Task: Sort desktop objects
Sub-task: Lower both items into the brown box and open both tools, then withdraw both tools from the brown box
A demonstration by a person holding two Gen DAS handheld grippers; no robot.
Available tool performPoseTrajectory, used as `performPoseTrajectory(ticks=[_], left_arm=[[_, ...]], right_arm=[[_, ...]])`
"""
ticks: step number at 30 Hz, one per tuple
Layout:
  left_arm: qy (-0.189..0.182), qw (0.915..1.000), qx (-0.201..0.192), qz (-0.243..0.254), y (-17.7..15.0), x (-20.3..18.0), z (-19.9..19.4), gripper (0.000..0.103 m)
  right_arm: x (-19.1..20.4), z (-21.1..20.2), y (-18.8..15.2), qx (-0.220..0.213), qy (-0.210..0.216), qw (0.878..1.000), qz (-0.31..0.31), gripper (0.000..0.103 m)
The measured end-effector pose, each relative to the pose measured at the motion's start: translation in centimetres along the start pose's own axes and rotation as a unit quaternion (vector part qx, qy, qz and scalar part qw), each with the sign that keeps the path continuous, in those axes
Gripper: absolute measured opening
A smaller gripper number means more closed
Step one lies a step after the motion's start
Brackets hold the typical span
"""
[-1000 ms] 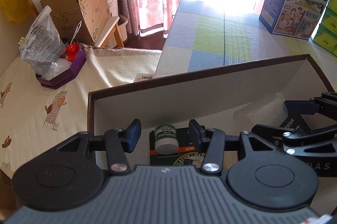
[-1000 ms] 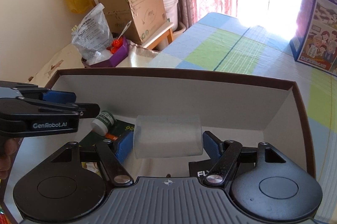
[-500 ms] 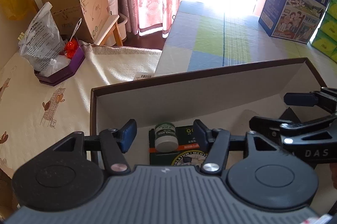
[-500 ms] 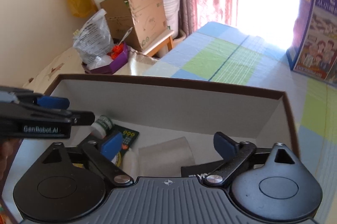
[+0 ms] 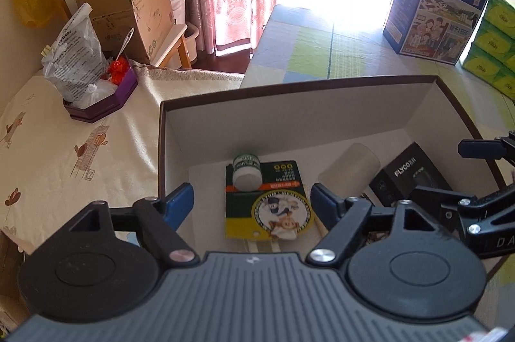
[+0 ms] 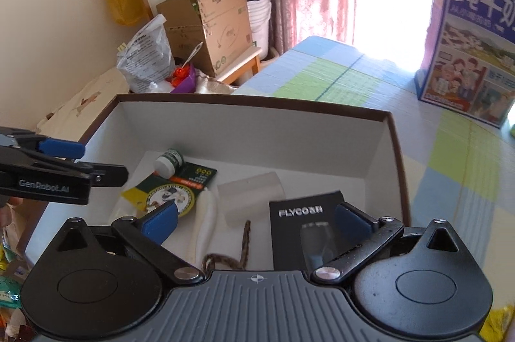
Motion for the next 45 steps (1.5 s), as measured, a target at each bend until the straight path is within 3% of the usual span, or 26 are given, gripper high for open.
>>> performPoseTrajectory(ticks=[8, 19, 33, 45], left_arm=[[-0.003, 0.9998, -0.012, -0.013, -1.2, -0.2, -3.6, 0.084], [-0.012, 0.9996, -0.018, -0.019, -4.5, -1.3, -7.3, 0.086], [-0.004, 0.9997, -0.002, -0.023, -9.1, -1.9, -10.4, 0.086], [-0.002, 0.9996, -0.001, -0.027, -12.0, -4.7, -12.1, 0.086]], right_arm=[[0.1, -3.4, -1.7, -0.003, -0.015, 1.0, 0.007, 0.101], [0.9, -7.5, -5.2, -0.001, -0.019, 1.0, 0.008, 0.101], [3.1, -10.7, -7.7, -0.004, 0.004, 1.0, -0.017, 0.101], [2.9, -13.2, -10.7, -0.002, 0.019, 0.999, -0.039, 0.101]])
Point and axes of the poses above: each gripper's, at about its wrist camera, not at the fingertips, and z roughly the way its jaws point, x to its left, y to its top, the point moved 10 cm from there along z, roughly the way its jaws point, and after that the axes turned 8 degrees about -z, right-handed, at the moved point
